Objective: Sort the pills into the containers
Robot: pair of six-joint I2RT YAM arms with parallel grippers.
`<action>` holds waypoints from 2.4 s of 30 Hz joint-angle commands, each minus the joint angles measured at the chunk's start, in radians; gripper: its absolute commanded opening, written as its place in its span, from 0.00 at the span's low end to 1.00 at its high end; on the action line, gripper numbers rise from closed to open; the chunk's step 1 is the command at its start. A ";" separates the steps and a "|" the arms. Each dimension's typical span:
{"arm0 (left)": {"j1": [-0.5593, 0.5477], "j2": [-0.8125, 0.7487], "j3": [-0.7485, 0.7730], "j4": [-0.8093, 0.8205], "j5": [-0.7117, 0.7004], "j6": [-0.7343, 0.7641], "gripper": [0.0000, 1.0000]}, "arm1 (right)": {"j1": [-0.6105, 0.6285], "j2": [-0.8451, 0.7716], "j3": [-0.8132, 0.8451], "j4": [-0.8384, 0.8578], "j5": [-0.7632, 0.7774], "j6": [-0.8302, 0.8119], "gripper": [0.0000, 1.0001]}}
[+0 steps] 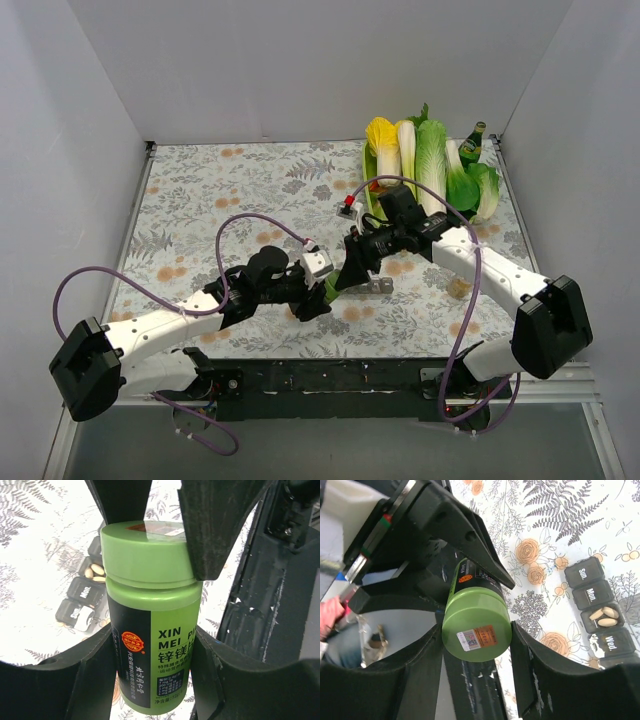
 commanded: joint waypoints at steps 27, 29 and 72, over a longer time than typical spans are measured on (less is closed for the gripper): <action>0.013 -0.181 -0.053 0.215 0.155 -0.093 0.00 | -0.101 0.017 0.305 -0.650 -0.120 -1.197 0.97; 0.013 -0.187 -0.050 0.204 0.187 -0.096 0.00 | -0.101 -0.029 0.282 -0.685 -0.120 -1.348 0.98; -0.003 -0.178 0.008 0.228 0.097 -0.058 0.00 | 0.146 -0.030 0.258 -0.409 -0.092 -0.915 0.39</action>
